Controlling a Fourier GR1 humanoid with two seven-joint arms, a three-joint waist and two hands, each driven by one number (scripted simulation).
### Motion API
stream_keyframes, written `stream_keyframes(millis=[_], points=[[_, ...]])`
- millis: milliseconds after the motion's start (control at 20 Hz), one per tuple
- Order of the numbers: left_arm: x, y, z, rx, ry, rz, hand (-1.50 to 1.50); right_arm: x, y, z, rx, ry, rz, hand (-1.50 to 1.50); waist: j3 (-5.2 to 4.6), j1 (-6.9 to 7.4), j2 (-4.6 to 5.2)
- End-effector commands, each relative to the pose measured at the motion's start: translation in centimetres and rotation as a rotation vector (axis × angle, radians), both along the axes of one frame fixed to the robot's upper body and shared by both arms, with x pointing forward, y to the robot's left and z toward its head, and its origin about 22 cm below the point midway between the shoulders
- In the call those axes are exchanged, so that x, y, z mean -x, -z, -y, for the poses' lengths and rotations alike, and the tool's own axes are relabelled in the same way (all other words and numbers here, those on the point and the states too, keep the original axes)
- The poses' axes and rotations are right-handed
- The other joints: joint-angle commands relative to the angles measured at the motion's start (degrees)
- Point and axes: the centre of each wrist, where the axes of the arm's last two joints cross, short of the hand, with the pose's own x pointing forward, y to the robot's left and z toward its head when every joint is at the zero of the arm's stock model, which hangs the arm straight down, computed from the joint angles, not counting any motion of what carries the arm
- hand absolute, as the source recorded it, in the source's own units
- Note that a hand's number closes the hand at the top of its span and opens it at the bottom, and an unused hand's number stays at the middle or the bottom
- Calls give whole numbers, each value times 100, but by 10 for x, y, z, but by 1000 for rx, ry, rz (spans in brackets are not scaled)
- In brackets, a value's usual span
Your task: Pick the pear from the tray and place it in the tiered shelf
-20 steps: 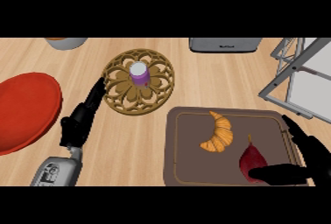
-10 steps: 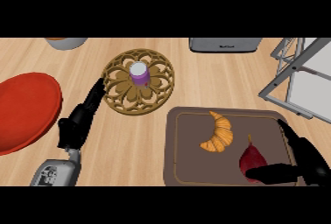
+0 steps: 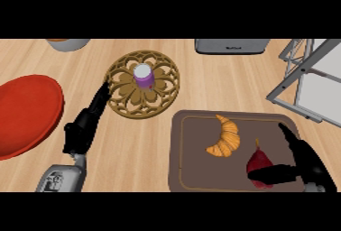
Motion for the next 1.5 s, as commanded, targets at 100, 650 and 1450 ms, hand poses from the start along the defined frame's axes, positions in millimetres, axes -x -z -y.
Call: stream_keyframes(millis=[100, 650, 1450], points=[[13, 7, 4, 12, 22, 10, 0, 5, 5, -2, -10, -15, -6, -150, -1, 1, -2], [-4, -3, -1, -3, 2, 19, 0, 5, 21, -21, 85, -150, -35, 150, -1, 2, 0], [1, 4, 6, 15, -4, -21, 0, 28, -41, 8, 115, -1220, 294, 150, 58, -28, -193]])
